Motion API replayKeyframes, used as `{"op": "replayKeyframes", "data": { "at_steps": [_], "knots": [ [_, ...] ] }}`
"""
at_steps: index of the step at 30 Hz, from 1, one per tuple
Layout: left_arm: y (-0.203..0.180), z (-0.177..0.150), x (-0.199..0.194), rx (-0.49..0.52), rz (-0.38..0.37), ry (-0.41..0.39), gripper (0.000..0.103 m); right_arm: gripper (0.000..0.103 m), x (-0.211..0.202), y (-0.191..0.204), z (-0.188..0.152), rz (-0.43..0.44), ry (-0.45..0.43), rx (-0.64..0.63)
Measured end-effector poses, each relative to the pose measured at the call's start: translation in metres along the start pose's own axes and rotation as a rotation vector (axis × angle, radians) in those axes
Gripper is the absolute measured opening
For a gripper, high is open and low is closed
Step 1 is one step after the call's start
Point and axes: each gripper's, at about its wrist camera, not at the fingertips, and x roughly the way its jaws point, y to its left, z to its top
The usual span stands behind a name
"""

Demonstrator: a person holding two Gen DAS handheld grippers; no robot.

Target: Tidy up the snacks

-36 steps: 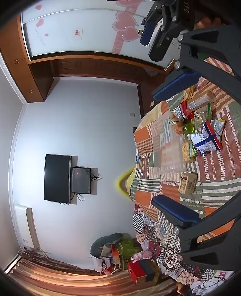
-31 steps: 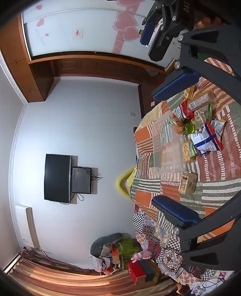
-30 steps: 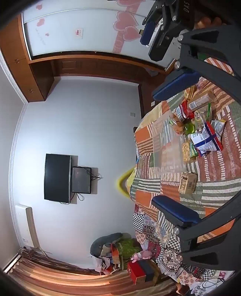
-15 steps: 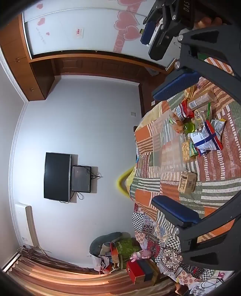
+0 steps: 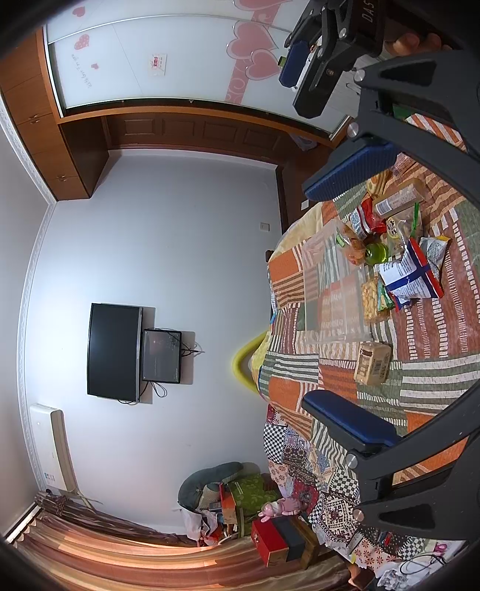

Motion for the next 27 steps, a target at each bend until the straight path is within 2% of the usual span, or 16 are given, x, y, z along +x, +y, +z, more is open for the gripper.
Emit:
{"op": "replayKeyframes", "data": {
  "at_steps": [27],
  "knots": [
    [0.0026,0.0006,-0.0021,0.002,-0.003,-0.002,0.103,0.103,0.0028,-0.0031,0.001,0.001,-0.012,0.013]
  ]
}}
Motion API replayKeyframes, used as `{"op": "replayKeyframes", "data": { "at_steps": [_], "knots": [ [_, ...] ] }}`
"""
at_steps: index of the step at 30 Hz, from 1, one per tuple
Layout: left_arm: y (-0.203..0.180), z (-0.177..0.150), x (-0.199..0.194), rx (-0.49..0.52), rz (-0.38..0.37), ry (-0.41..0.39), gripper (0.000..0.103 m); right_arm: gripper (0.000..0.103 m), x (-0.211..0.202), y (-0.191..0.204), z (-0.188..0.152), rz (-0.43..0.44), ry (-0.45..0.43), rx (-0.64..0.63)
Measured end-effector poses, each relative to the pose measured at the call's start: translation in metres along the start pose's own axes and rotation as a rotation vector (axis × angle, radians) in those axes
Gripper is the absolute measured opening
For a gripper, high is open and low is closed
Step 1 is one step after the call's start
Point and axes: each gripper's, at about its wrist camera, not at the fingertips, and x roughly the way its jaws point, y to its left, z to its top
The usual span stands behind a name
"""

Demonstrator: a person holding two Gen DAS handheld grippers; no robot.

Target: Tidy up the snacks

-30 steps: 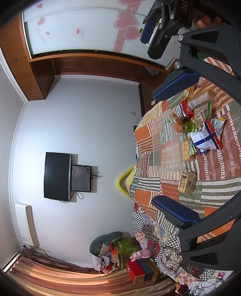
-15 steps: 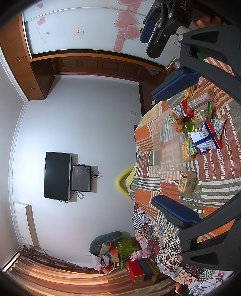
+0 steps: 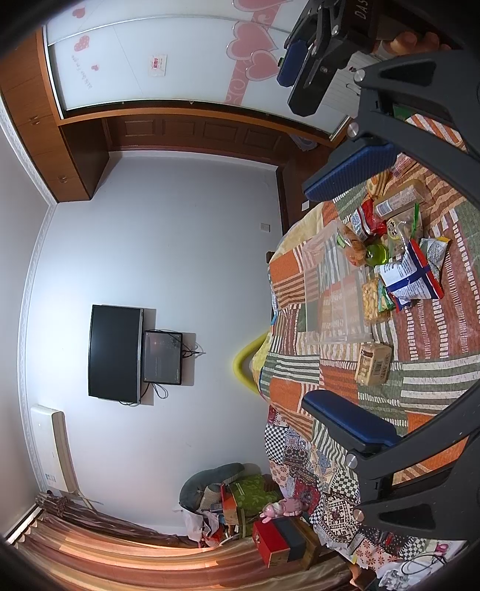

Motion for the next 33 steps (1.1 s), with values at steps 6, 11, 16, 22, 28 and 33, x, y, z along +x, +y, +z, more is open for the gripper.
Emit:
{"op": "replayKeyframes", "data": {
  "at_steps": [6,11,16,22,28,33],
  "knots": [
    [0.0,0.0,-0.001,-0.001,0.0,0.0,0.103,0.103,0.0,0.0,0.0,-0.001,0.0,-0.001],
    [-0.003,0.002,0.001,-0.004,-0.002,0.002,0.103,0.103,-0.001,0.001,0.0,0.0,-0.002,0.001],
    [-0.002,0.001,0.001,-0.004,-0.003,0.002,0.103,0.103,-0.001,0.001,0.0,0.001,-0.002,0.0],
    [-0.002,0.001,0.002,-0.007,-0.025,0.004,0.103,0.103,0.0,0.002,-0.001,-0.002,0.0,-0.002],
    [-0.003,-0.001,0.006,0.0,-0.033,0.017,0.096,0.103,0.006,-0.001,-0.002,0.014,0.026,-0.001],
    [-0.001,-0.003,0.018,-0.007,-0.058,0.064,0.087,0.094,0.011,-0.009,-0.008,0.013,0.054,0.007]
  ]
}}
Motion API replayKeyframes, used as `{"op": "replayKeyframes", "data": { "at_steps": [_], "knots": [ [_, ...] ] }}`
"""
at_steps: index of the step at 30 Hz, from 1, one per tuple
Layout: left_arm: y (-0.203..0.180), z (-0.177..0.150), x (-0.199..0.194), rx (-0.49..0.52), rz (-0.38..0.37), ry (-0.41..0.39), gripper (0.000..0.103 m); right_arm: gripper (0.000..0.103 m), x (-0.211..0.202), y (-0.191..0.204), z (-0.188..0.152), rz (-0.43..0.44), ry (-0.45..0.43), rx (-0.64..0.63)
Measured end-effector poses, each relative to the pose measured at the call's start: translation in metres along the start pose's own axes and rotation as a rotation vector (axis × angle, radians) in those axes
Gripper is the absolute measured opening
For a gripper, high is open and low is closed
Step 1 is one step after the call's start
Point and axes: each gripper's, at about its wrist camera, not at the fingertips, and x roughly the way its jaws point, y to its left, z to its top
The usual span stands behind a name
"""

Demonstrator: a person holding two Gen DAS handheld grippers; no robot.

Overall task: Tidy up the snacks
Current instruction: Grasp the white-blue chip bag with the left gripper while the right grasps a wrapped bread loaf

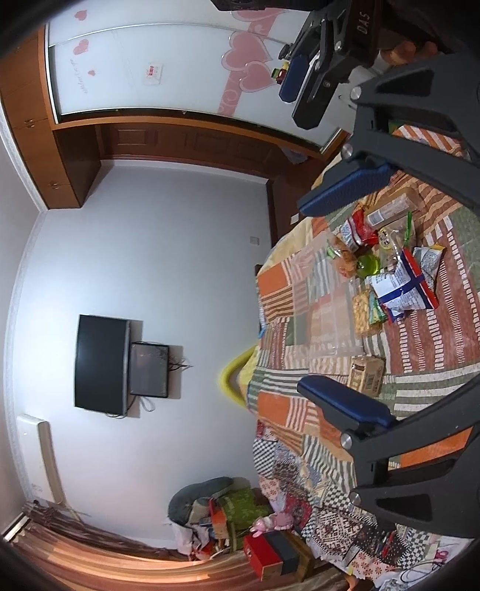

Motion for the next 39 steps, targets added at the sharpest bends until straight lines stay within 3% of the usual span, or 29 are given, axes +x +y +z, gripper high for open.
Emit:
{"op": "replayKeyframes", "data": {
  "at_steps": [7,19,29,39],
  "knots": [
    [0.006,-0.009,0.037,0.003,-0.039,0.129,0.071,0.079,0.017,-0.035,-0.018,-0.054,0.107,0.016],
    [-0.003,-0.053,0.116,0.037,-0.033,0.354,0.071,0.065,0.054,-0.092,-0.071,-0.154,0.352,0.071],
    [0.001,-0.097,0.173,0.002,-0.044,0.55,0.072,0.053,0.082,-0.122,-0.114,-0.157,0.548,0.142],
    [0.01,-0.13,0.205,-0.065,-0.043,0.648,0.081,0.046,0.091,-0.129,-0.14,-0.131,0.632,0.18]
  ]
}}
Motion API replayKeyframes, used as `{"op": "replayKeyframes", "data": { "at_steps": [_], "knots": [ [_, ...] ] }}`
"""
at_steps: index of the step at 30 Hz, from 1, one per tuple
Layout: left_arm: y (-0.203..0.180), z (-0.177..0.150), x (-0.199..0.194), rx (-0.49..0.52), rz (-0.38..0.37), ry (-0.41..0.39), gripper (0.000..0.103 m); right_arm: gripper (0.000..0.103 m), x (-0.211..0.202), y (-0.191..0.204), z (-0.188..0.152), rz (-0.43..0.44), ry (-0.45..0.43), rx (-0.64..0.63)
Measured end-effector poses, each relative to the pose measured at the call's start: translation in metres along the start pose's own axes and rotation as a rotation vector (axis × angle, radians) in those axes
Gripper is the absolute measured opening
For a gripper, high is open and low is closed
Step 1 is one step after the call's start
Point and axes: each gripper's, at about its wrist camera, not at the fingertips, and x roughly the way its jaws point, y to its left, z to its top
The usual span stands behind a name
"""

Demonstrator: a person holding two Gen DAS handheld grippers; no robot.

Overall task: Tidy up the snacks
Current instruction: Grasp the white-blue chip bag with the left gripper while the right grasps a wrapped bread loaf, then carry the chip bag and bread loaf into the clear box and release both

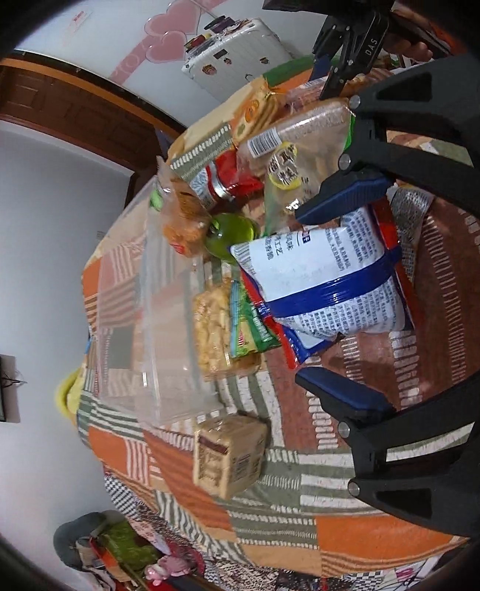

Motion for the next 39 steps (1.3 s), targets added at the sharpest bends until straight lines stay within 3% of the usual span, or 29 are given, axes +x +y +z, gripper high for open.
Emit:
{"op": "replayKeyframes", "data": {
  "at_steps": [8,9,14,25,39],
  "knots": [
    [0.01,-0.004,0.021,-0.066,-0.039,0.052,0.082,0.044,-0.001,0.002,-0.001,-0.008,-0.027,0.001],
    [0.011,-0.005,0.021,-0.066,-0.041,0.053,0.074,0.044,-0.001,0.003,0.001,-0.001,-0.028,0.004],
    [0.015,-0.007,0.018,-0.068,-0.034,0.041,0.062,0.043,-0.011,0.008,0.005,0.015,-0.057,0.0],
    [0.013,0.004,-0.026,-0.023,0.0,-0.087,0.06,0.041,-0.041,0.031,0.037,0.041,-0.191,-0.038],
    [0.035,0.047,-0.071,-0.019,0.051,-0.264,0.06,0.04,-0.04,0.076,0.097,0.083,-0.359,-0.124]
  ]
}}
